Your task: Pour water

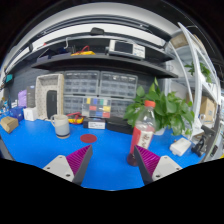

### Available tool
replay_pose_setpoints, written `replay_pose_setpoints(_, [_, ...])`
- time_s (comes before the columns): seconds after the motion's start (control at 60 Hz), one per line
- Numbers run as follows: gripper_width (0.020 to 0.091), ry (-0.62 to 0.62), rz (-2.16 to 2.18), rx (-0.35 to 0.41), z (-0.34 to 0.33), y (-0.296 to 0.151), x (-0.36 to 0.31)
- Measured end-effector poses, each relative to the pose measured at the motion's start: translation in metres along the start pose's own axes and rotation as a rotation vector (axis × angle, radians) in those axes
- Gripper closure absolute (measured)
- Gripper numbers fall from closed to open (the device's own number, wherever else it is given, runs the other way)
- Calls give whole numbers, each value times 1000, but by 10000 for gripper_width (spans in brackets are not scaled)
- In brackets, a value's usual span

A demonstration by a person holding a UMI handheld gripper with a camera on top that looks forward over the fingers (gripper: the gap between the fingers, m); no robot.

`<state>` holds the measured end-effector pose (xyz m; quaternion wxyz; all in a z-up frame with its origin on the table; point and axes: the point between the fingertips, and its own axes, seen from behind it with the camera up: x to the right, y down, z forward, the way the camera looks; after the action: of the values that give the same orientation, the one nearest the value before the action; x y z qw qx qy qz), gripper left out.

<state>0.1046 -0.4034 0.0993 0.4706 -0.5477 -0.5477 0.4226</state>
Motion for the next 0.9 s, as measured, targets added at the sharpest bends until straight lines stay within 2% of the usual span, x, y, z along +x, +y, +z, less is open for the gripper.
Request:
replay_pose_setpoints(0.2, [245, 70, 67, -7, 12, 30, 69])
replay_pose_setpoints(0.383, [256, 94, 35, 55, 55, 14, 104])
replay_pose_setpoints(0.55, [262, 67, 3, 71, 97, 0, 105])
replay_pose_setpoints(0.667, [359, 46, 9, 88, 115, -7, 98])
replay_pose_setpoints(0.7, [434, 46, 11, 97, 118, -8, 97])
replay_pose_setpoints(0.767, [471, 70, 0, 112, 122, -12, 100])
replay_pose_setpoints(0.783, [523, 72, -3, 116, 122, -13, 100])
replay_pose_setpoints(0.9, [571, 75, 6, 126, 127, -15, 97])
